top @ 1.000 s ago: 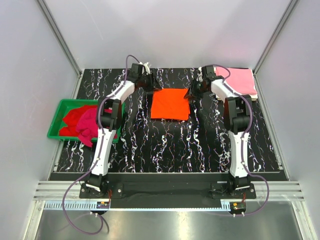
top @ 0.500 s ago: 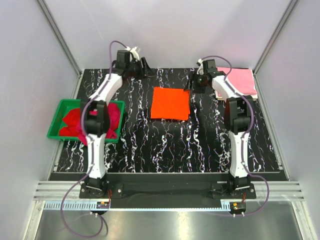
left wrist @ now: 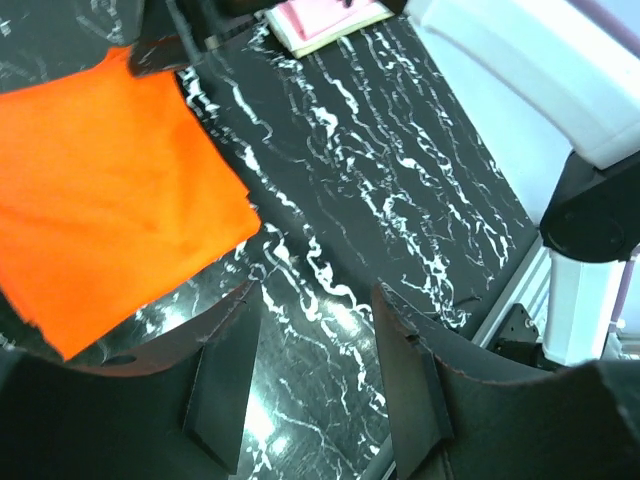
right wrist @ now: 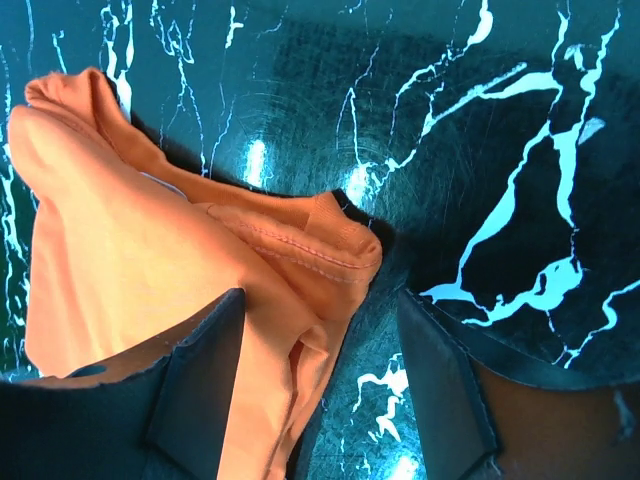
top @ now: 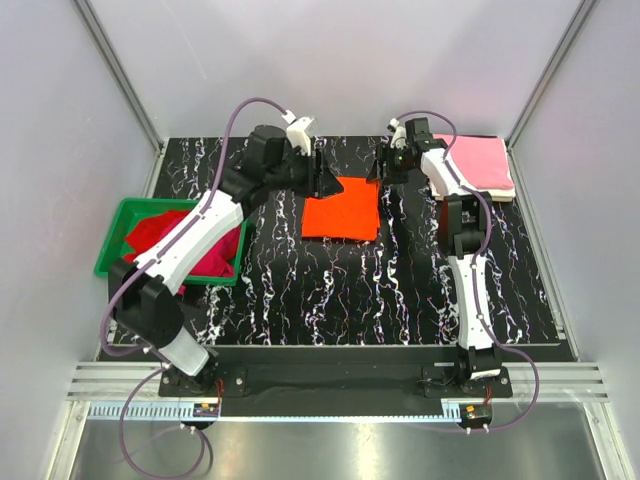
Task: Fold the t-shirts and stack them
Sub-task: Neatly place the folded tshirt to the corner
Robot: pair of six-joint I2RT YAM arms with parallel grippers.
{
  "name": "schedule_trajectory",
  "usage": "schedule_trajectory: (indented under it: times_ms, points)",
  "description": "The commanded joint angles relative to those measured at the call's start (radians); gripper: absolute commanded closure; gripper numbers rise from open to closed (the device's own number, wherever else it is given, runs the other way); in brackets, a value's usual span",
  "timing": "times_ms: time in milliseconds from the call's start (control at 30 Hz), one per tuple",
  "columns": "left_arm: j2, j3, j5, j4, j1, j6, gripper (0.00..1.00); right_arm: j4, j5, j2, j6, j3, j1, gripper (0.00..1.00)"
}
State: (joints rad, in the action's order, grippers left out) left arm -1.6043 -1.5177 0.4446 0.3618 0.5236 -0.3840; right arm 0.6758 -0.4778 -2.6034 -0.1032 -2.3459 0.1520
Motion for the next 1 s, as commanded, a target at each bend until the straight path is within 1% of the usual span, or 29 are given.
schedule_trajectory:
  times_ms: [0,100,233,333,367,400,467,633,667,700,767,800,900,967]
  points:
    - [0.070,0.037,0.002,-0.003,-0.017,0.007,0.47,0.050,-0.070,-0.037,0.045,-0.069,-0.003,0.30]
    - [0.122,0.063,-0.021,-0.004,-0.011,0.017,0.46,0.067,-0.145,-0.072,0.048,-0.096,-0.005,0.31]
    - [0.162,0.074,-0.076,-0.001,-0.013,0.030,0.45,0.094,-0.163,-0.110,0.034,-0.119,-0.002,0.35]
    - [0.165,0.080,-0.086,0.000,-0.013,0.034,0.45,0.094,-0.162,-0.121,0.028,-0.113,-0.005,0.39]
    - [0.164,0.083,-0.083,0.000,-0.013,0.036,0.45,0.094,-0.163,-0.122,0.027,-0.115,-0.002,0.44]
    - [0.162,0.083,-0.075,0.002,-0.013,0.033,0.45,0.094,-0.147,-0.123,0.025,-0.116,-0.005,0.46]
    - [0.155,0.082,-0.067,0.002,-0.013,0.033,0.45,0.094,-0.134,-0.113,0.019,-0.116,-0.005,0.59]
    - [0.156,0.097,-0.070,0.000,-0.011,0.022,0.45,0.090,-0.101,-0.075,0.028,-0.112,-0.012,0.71]
    - [0.153,0.100,-0.070,-0.006,-0.011,0.019,0.45,0.088,-0.075,-0.067,0.033,-0.112,-0.012,0.76]
    - [0.149,0.100,-0.069,-0.004,-0.011,0.017,0.45,0.090,-0.065,-0.058,0.037,-0.112,-0.012,0.87]
    - [0.147,0.099,-0.060,-0.006,-0.010,0.014,0.46,0.088,-0.053,-0.018,0.049,-0.102,-0.012,0.97]
    - [0.147,0.100,-0.060,-0.004,-0.011,0.014,0.46,0.087,-0.048,0.000,0.054,-0.096,-0.011,1.00]
    - [0.155,0.103,-0.066,-0.004,-0.008,0.013,0.46,0.073,-0.019,0.080,0.065,-0.055,-0.009,1.00]
    - [0.158,0.103,-0.070,-0.004,-0.005,0.013,0.46,0.067,0.051,0.137,0.069,-0.020,-0.009,1.00]
